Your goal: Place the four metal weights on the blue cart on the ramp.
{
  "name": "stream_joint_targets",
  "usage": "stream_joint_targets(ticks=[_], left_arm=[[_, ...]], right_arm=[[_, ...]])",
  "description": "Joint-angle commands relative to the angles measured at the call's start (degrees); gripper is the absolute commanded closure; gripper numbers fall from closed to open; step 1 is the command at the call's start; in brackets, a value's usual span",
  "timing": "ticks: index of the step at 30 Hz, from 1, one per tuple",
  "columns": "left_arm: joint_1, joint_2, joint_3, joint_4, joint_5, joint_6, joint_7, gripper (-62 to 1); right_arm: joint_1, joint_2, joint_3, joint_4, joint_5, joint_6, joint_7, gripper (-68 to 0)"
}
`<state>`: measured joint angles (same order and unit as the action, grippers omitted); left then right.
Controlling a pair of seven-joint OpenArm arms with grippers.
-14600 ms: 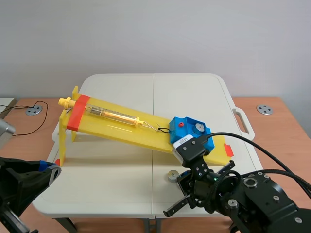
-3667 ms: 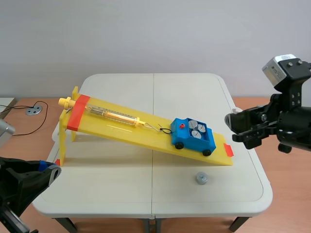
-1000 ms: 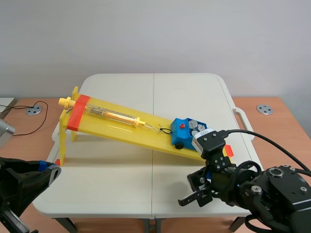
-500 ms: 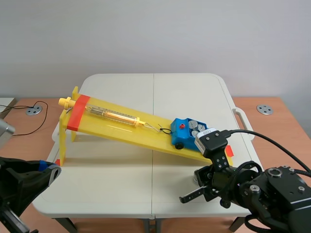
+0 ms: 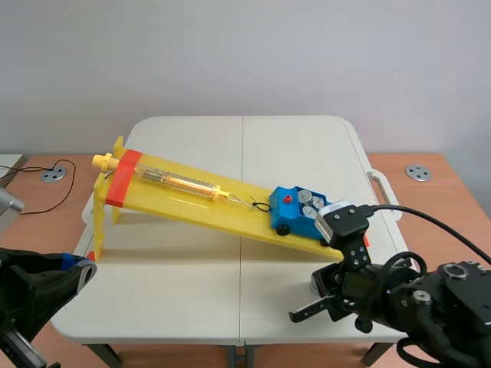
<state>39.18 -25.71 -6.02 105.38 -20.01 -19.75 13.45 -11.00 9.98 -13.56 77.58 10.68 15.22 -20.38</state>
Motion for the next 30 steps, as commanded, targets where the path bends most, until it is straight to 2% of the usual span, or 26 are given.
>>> stream_joint_targets(ticks=[1, 5, 12, 14, 20, 24, 30], left_arm=[[-1.3, 1.2, -0.8, 4.0, -4.2, -1.0, -5.9, -3.6], [-1.3, 1.2, -0.8, 4.0, -4.2, -1.0, -5.9, -3.6], [-1.3, 1.2, -0.8, 4.0, -4.2, -1.0, -5.9, -3.6], [-1.3, 1.2, -0.8, 4.0, -4.2, -1.0, -5.9, -3.6], [-1.3, 1.2, -0.8, 4.0, -4.2, -1.0, -5.9, -3.6], [-1.3, 1.2, -0.8, 4.0, -4.2, -1.0, -5.9, -3.6], [-1.3, 1.2, -0.8, 4.0, -4.2, -1.0, -5.9, -3.6]], right_arm=[[0.1, 3.8, 4.1, 9.2, 4.4, -1.5, 2.4, -0.6], [-3.3, 5.0, 7.4, 14.5, 7.7, 0.3, 1.2, -0.6], [-7.8, 5.7, 15.5, 22.9, 18.3, 7.7, -1.7, -0.6], [-8.5, 5.7, 17.8, 24.8, 21.3, 9.1, -3.1, -0.6], [-9.8, 5.7, 24.7, 27.8, 27.5, 10.2, -5.5, -0.6], [-10.0, 5.7, 29.0, 29.1, 30.6, 11.9, -6.8, -0.6], [-9.4, 5.7, 31.2, 29.7, 31.7, 11.9, -5.4, -0.6]])
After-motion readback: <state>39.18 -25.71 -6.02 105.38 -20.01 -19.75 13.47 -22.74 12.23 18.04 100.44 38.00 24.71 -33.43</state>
